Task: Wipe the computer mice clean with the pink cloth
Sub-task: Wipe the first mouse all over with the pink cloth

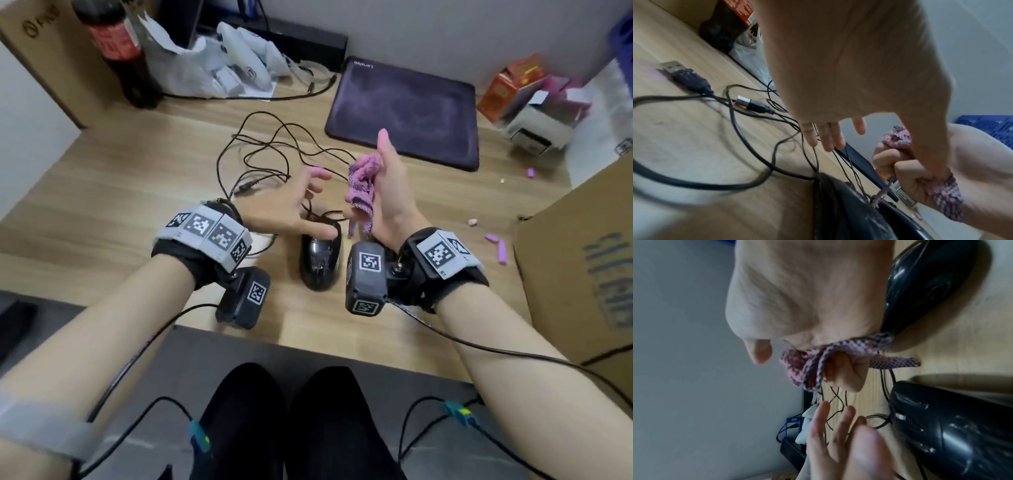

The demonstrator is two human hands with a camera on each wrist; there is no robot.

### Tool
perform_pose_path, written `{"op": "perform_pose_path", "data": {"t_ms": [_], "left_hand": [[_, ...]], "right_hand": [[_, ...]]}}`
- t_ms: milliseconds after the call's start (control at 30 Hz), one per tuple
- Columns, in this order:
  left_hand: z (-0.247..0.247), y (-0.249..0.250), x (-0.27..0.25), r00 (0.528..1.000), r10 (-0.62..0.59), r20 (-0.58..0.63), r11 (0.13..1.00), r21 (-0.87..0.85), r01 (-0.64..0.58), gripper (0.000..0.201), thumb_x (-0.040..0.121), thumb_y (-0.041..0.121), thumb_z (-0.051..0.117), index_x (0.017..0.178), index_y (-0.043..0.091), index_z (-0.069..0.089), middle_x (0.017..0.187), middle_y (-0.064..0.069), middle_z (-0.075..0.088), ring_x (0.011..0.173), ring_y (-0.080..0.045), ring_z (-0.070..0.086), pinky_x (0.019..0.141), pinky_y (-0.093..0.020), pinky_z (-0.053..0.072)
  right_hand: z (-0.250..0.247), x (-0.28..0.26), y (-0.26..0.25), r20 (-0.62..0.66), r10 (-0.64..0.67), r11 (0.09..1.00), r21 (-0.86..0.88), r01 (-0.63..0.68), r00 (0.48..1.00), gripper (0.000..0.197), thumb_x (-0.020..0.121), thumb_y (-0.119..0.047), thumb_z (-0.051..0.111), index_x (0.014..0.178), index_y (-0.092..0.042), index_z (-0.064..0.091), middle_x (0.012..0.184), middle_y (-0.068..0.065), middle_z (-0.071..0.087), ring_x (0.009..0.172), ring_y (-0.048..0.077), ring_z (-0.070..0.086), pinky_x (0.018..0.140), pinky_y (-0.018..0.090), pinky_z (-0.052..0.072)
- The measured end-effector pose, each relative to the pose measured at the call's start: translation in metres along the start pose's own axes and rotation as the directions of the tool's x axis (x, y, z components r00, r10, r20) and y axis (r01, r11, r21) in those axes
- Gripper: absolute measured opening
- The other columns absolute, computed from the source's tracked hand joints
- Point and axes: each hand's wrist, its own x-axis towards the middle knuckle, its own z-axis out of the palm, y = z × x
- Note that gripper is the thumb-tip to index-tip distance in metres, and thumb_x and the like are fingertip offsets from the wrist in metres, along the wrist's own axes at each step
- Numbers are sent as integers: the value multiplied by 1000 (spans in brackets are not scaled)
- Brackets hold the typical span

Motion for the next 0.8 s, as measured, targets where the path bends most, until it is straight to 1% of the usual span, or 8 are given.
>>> {"op": "perform_pose_path", "data": {"t_ms": [33, 167, 267, 367, 433, 633, 700, 800], "left_hand": [[3, -2, -2, 999, 7, 43, 1000, 24, -8, 108, 64, 49, 82, 147, 26, 17, 136, 4, 33, 127, -9, 37, 100, -23, 32], [16, -9, -5, 989, 86, 123, 979, 176, -107, 136, 47, 48, 93, 150, 21, 8, 146, 4, 24, 136, -6, 22, 115, -29, 23], [21, -6, -6, 992, 40, 115, 898, 431, -87, 139, 48, 53, 90, 151, 19, 4, 149, -1, 24, 135, -11, 23, 118, -41, 20], [27, -4, -5, 995, 6, 95, 815, 577, -60, 142, 45, 64, 87, 149, 15, 4, 147, -7, 28, 135, -27, 27, 116, -47, 22], [31, -3, -7, 996, 1, 89, 782, 621, -56, 143, 45, 65, 86, 148, 12, 3, 149, -10, 26, 136, -29, 27, 117, -46, 20], [44, -2, -15, 998, 58, 33, 808, 585, -66, 140, 53, 48, 91, 152, 18, -3, 155, -9, 21, 141, -24, 25, 118, -38, 20], [45, -1, -15, 998, 57, 14, 814, 578, -54, 137, 53, 48, 91, 151, 21, -1, 151, -10, 29, 138, -25, 30, 117, -43, 26], [49, 2, -20, 998, 70, -7, 836, 546, -54, 135, 48, 49, 92, 147, 28, 2, 142, -10, 38, 131, -27, 39, 112, -46, 33]], "right_hand": [[0, 3, 3, 4, -11, 1000, -30, 11, 1000, 40, 93, -49, 48, 66, -20, 43, 56, -5, 39, 43, 13, 31, 43, 19, 25], [1, 10, 12, 53, -97, 991, -84, 101, 994, 27, 94, -13, 42, 69, -19, 40, 56, -6, 37, 44, 8, 34, 42, 21, 30], [3, 11, 18, 49, -200, 969, -136, 205, 979, 19, 98, -3, 36, 89, -15, 47, 71, 1, 46, 52, 8, 45, 49, 24, 41], [1, 10, 22, 47, -285, 945, -153, 289, 957, 17, 98, 0, 42, 111, -10, 45, 88, 7, 51, 64, 10, 53, 59, 27, 50], [-3, 7, 25, 38, -344, 923, -169, 346, 938, 23, 97, -2, 49, 119, -9, 43, 96, 7, 54, 69, 10, 58, 60, 24, 53], [-21, -16, 26, 16, -458, 877, -156, 455, 889, 35, 94, -8, 60, 123, 9, 51, 86, 10, 65, 63, 10, 67, 54, 22, 53], [-25, -28, 26, 42, -476, 865, -160, 476, 878, 27, 95, -7, 58, 118, 6, 55, 83, 10, 66, 60, 9, 66, 51, 20, 52], [-31, -45, 25, 68, -482, 860, -155, 486, 874, 17, 95, -9, 57, 110, -1, 60, 83, 7, 69, 67, 11, 68, 59, 22, 55]]}}
